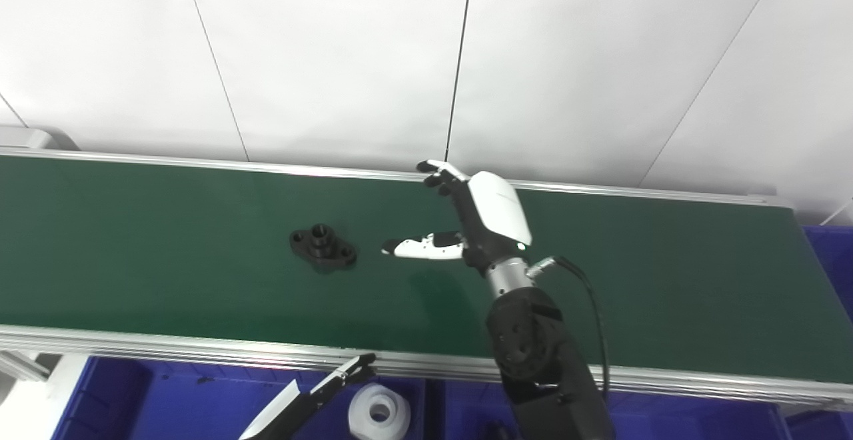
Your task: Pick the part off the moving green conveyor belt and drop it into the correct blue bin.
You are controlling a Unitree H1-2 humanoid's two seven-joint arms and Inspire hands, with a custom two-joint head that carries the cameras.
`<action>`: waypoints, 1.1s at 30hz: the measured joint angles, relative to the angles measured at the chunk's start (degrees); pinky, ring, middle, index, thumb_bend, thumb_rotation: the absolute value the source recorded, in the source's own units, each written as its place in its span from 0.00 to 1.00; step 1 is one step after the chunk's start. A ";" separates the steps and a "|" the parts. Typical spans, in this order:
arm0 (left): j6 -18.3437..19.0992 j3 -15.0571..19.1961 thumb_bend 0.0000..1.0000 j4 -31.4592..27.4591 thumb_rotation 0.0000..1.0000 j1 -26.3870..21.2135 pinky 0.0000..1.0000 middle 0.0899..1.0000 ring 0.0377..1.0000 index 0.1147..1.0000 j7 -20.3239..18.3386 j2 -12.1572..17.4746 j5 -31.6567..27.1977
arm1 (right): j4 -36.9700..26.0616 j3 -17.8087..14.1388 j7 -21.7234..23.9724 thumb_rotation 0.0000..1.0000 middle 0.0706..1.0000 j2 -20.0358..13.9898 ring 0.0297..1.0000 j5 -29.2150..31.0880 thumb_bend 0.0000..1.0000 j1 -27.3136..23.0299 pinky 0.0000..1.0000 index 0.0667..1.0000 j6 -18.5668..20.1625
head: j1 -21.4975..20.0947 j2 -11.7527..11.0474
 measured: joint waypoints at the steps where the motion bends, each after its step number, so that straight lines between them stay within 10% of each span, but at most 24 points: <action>1: 0.00 -0.04 0.80 -0.10 0.41 0.00 0.97 1.00 1.00 1.00 -0.06 0.05 0.00 | 0.54 0.33 0.00 0.43 0.75 0.00 0.74 0.01 0.84 -0.43 0.68 0.80 0.02 | 0.87 0.26; 33: 0.00 -0.68 0.82 -2.35 0.35 0.89 0.93 1.00 0.98 1.00 -0.69 -3.67 2.96 | 11.43 10.29 1.31 0.33 0.76 -2.80 0.74 -0.81 0.84 -5.14 0.67 0.80 0.85 | 15.64 3.78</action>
